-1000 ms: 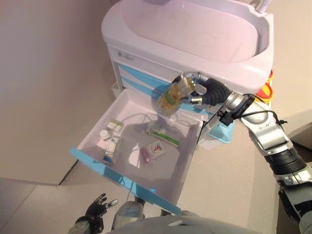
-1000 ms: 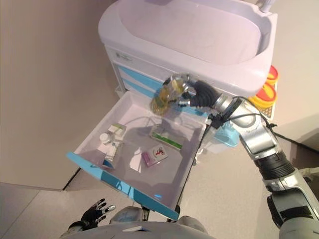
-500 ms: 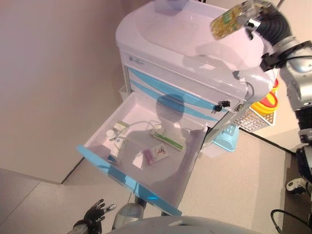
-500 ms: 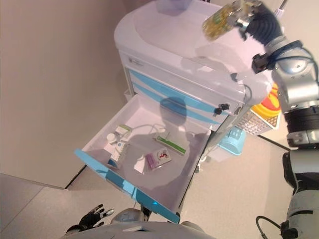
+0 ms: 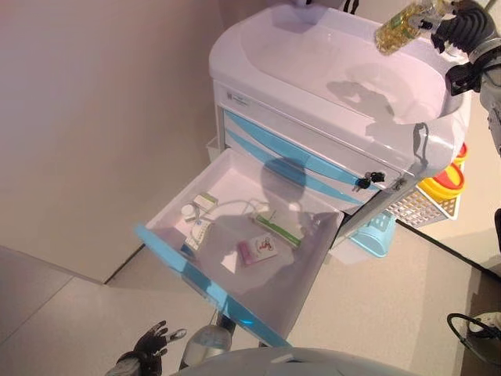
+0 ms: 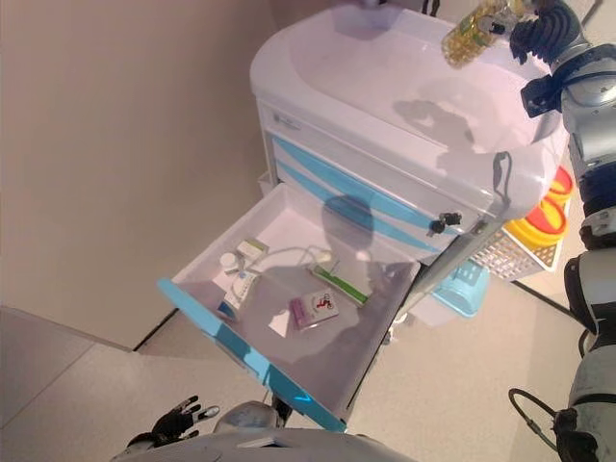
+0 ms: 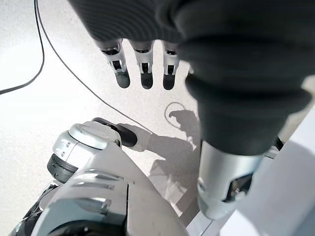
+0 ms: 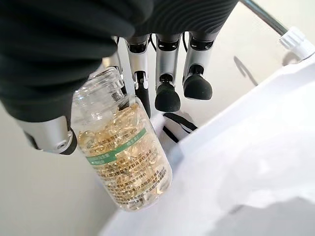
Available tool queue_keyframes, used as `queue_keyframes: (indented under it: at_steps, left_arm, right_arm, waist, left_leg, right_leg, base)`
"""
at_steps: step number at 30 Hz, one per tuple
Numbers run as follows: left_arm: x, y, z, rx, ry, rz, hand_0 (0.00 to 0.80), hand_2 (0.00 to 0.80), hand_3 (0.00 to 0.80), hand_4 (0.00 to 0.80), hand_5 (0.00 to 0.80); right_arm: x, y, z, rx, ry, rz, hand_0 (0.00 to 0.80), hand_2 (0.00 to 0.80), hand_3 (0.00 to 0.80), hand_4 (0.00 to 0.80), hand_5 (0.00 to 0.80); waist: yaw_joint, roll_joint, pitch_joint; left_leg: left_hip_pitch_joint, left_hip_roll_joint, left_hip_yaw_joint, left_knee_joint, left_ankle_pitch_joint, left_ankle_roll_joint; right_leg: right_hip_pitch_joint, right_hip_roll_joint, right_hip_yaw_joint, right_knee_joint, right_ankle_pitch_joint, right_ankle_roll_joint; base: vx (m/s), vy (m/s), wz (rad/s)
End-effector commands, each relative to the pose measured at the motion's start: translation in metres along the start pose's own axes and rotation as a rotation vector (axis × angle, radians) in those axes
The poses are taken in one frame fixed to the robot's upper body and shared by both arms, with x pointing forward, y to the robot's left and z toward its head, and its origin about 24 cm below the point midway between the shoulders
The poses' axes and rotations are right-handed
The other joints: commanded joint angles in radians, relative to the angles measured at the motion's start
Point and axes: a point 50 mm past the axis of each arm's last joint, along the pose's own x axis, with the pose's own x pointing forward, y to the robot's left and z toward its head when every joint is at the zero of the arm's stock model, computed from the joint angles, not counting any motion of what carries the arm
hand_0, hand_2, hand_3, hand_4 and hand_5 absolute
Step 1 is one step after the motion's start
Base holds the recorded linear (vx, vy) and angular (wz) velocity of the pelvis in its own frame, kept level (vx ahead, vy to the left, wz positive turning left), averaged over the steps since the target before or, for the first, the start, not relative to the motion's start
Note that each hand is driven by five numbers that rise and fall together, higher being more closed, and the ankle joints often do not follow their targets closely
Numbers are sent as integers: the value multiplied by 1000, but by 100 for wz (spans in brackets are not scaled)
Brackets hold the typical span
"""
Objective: Open the drawer and pick up the medicine
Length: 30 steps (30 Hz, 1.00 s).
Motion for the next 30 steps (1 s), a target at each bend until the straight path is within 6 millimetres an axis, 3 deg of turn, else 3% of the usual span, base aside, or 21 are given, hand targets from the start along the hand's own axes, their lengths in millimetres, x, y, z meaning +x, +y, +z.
queue_keyframes:
  at_steps: [1, 11, 30]
  left_arm:
    - [-4, 21, 3, 28, 14, 54, 0, 0, 0, 0, 0]
    - [-5, 25, 6, 31, 4, 59, 0, 0, 0, 0, 0]
    - [-4, 23, 16, 42, -39, 36, 0, 0, 0, 0, 0]
  right_arm:
    - [-2, -44, 36, -161, -69, -77, 800, 800, 800, 800, 800]
    - [-4, -48, 16, -362, 97, 40, 800, 800, 800, 800, 800]
    - [-5, -34, -3, -474, 203, 201, 800, 800, 800, 800, 800]
  waist:
    - [31, -59, -45]
    - [52, -75, -23]
    - [62, -60, 8]
  left_leg:
    - [10, -31, 21, 10, -107, -9]
    - [-10, -31, 1, 5, -96, -10]
    - [-23, -35, -9, 3, -85, -6]
  right_leg:
    - [-30, -63, 36, 69, 9, 75]
    - [-42, -65, 16, 73, 8, 74]
    - [-58, -75, 9, 85, 12, 81]
  base:
    - [21, 15, 10]
    - [13, 5, 10]
    - [2, 7, 3]
